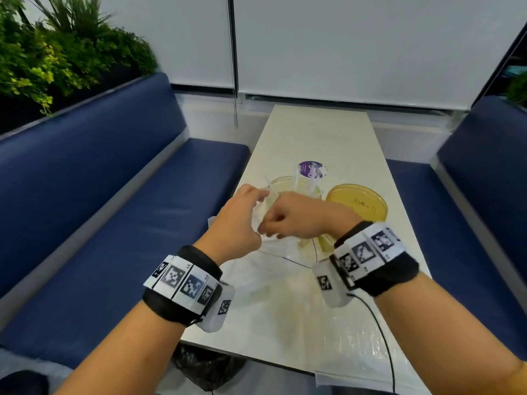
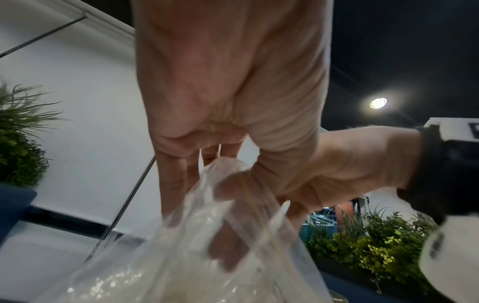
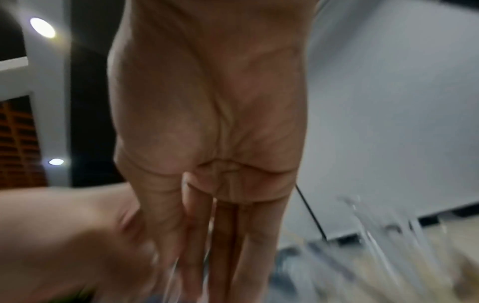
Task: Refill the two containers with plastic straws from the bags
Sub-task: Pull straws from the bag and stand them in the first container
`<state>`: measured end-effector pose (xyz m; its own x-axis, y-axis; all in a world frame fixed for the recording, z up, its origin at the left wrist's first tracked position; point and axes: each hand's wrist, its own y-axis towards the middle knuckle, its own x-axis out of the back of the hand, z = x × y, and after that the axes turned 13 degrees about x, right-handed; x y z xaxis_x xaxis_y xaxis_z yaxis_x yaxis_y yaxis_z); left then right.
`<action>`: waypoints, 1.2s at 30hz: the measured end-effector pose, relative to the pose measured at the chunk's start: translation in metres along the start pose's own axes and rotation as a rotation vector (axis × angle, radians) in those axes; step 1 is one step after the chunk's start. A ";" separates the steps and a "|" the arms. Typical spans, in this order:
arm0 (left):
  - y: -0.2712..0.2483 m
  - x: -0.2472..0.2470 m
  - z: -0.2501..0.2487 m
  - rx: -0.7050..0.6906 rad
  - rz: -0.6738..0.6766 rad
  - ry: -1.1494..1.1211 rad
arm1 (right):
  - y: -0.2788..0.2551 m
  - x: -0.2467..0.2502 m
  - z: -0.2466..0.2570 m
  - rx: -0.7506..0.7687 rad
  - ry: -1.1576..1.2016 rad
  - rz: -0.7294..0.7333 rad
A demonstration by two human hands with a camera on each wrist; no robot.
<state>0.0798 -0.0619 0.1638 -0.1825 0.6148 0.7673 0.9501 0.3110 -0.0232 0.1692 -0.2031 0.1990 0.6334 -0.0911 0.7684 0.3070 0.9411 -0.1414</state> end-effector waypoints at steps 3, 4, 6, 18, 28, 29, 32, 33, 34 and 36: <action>-0.002 -0.004 -0.002 -0.013 0.028 -0.018 | 0.021 -0.036 -0.010 -0.016 -0.233 0.021; -0.004 -0.005 -0.002 -0.014 0.038 -0.020 | 0.026 -0.046 -0.016 -0.047 -0.402 0.039; -0.008 -0.005 -0.002 -0.005 0.046 -0.020 | 0.031 -0.061 -0.028 -0.138 -0.787 0.136; -0.017 -0.016 0.006 -0.064 -0.027 -0.078 | 0.018 -0.077 -0.037 -0.092 -0.786 0.042; -0.020 -0.034 0.005 -0.057 0.042 -0.120 | -0.011 -0.026 0.007 -0.162 -0.624 -0.138; -0.019 -0.037 0.005 -0.053 0.034 -0.111 | -0.016 -0.019 0.012 -0.154 -0.600 -0.168; -0.014 -0.049 0.006 -0.046 -0.061 -0.076 | -0.028 -0.002 0.022 -0.150 -0.516 -0.243; -0.012 -0.052 0.005 -0.030 -0.117 -0.079 | -0.030 0.002 0.023 -0.142 -0.498 -0.261; -0.009 -0.055 0.005 -0.015 -0.181 -0.088 | -0.030 0.005 0.025 -0.130 -0.495 -0.279; -0.002 -0.060 0.004 0.004 -0.297 -0.073 | -0.028 0.006 0.026 -0.105 -0.509 -0.340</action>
<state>0.0872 -0.0960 0.1154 -0.4704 0.5470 0.6924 0.8513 0.4880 0.1928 0.1461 -0.2213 0.2240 0.0775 -0.1895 0.9788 0.5170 0.8471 0.1231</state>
